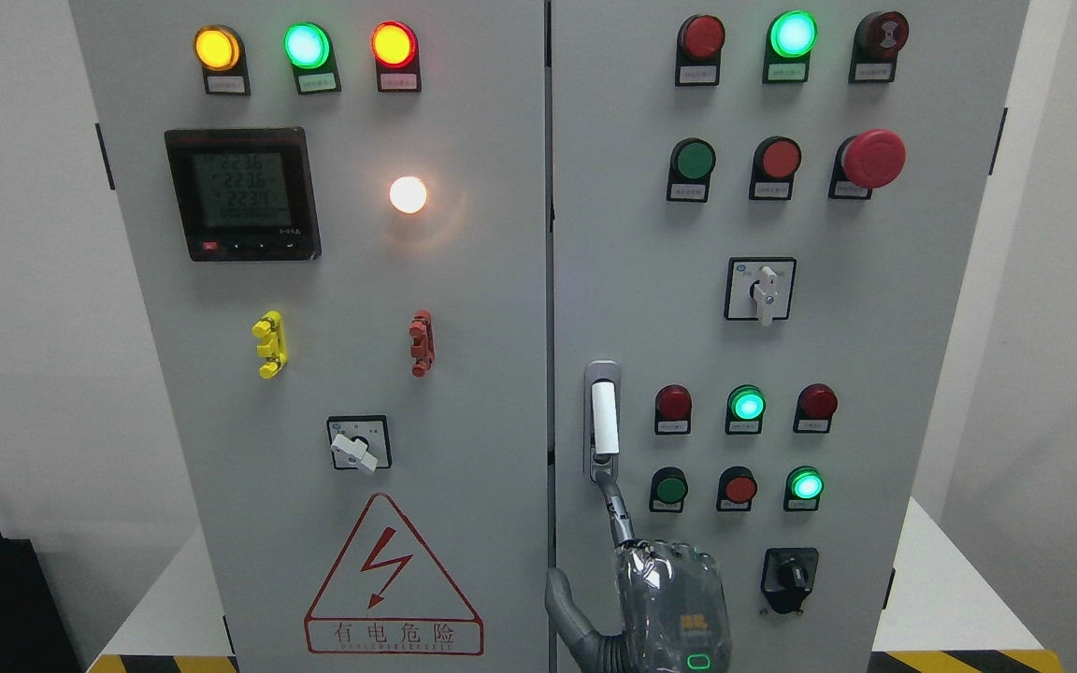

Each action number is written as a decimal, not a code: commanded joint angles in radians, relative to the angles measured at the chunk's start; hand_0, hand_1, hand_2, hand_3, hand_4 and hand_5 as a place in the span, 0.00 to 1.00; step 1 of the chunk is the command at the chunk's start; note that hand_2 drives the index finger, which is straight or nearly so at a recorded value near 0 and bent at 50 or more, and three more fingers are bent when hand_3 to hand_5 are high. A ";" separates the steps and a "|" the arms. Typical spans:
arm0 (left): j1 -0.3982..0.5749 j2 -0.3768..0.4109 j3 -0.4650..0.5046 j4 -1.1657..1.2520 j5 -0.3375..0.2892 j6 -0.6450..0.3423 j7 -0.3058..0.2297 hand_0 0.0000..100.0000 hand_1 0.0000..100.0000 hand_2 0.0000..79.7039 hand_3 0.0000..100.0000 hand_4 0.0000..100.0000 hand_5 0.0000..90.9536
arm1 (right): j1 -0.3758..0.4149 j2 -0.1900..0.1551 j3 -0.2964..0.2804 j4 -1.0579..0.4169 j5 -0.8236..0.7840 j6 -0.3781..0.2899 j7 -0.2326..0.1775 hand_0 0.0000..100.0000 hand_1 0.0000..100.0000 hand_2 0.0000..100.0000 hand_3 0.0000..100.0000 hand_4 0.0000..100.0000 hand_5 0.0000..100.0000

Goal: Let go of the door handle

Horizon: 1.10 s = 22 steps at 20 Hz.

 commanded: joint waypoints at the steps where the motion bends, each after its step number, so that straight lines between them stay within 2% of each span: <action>1: -0.026 0.000 0.017 0.000 0.000 0.001 0.000 0.12 0.39 0.00 0.00 0.00 0.00 | 0.076 0.002 -0.009 -0.095 -0.056 -0.009 -0.037 0.52 0.31 0.31 0.85 0.81 0.89; 2: -0.026 0.001 0.017 0.000 0.000 0.001 0.000 0.12 0.39 0.00 0.00 0.00 0.00 | 0.090 0.001 -0.010 -0.120 -0.083 -0.014 -0.043 0.49 0.36 0.35 0.74 0.70 0.77; 4: -0.026 0.000 0.017 0.000 0.000 0.001 0.000 0.12 0.39 0.00 0.00 0.00 0.00 | 0.090 0.001 -0.024 -0.131 -0.088 -0.018 -0.048 0.40 0.37 0.44 0.66 0.61 0.68; 6: -0.026 0.000 0.017 0.000 0.000 0.001 0.000 0.12 0.39 0.00 0.00 0.00 0.00 | 0.074 -0.001 -0.033 -0.131 -0.078 -0.018 -0.042 0.36 0.37 0.57 0.65 0.56 0.59; 7: -0.026 0.000 0.017 0.000 0.000 0.001 0.000 0.12 0.39 0.00 0.00 0.00 0.00 | 0.055 -0.001 -0.033 -0.129 -0.068 -0.018 -0.031 0.35 0.37 0.64 0.69 0.54 0.55; 8: -0.026 0.000 0.017 0.000 0.000 0.001 0.000 0.12 0.39 0.00 0.00 0.00 0.00 | 0.035 -0.001 -0.033 -0.125 -0.047 -0.017 -0.017 0.36 0.36 0.70 0.75 0.56 0.53; 9: -0.026 0.000 0.017 0.000 0.000 0.001 0.000 0.12 0.39 0.00 0.00 0.00 0.00 | 0.022 -0.001 -0.033 -0.121 -0.021 -0.017 -0.009 0.36 0.35 0.73 0.79 0.58 0.55; 11: -0.026 0.000 0.017 0.001 0.000 0.001 0.000 0.12 0.39 0.00 0.00 0.00 0.00 | 0.001 0.001 -0.030 -0.120 0.049 -0.017 -0.006 0.35 0.26 0.86 0.93 0.70 0.65; 13: -0.026 0.000 0.017 0.000 0.000 0.001 0.000 0.12 0.39 0.00 0.00 0.00 0.00 | -0.001 0.002 -0.032 -0.120 0.108 -0.014 0.026 0.35 0.20 0.91 1.00 0.77 0.73; 15: -0.026 0.000 0.017 0.000 0.000 0.001 0.000 0.12 0.39 0.00 0.00 0.00 0.00 | 0.002 0.002 -0.032 -0.120 0.116 -0.014 0.047 0.35 0.15 0.95 1.00 0.82 0.78; 17: -0.026 0.000 0.017 0.000 0.000 0.001 0.000 0.12 0.39 0.00 0.00 0.00 0.00 | -0.005 0.002 -0.033 -0.121 0.116 -0.012 0.057 0.35 0.09 1.00 1.00 0.86 0.88; 20: -0.026 0.000 0.017 0.000 0.000 0.001 0.000 0.12 0.39 0.00 0.00 0.00 0.00 | -0.038 0.007 -0.033 -0.121 0.119 -0.006 0.087 0.36 0.06 1.00 1.00 0.90 0.93; 22: -0.026 0.000 0.017 0.000 0.000 0.001 0.000 0.12 0.39 0.00 0.00 0.00 0.00 | -0.047 0.008 -0.033 -0.121 0.120 0.009 0.121 0.36 0.04 1.00 1.00 0.98 0.95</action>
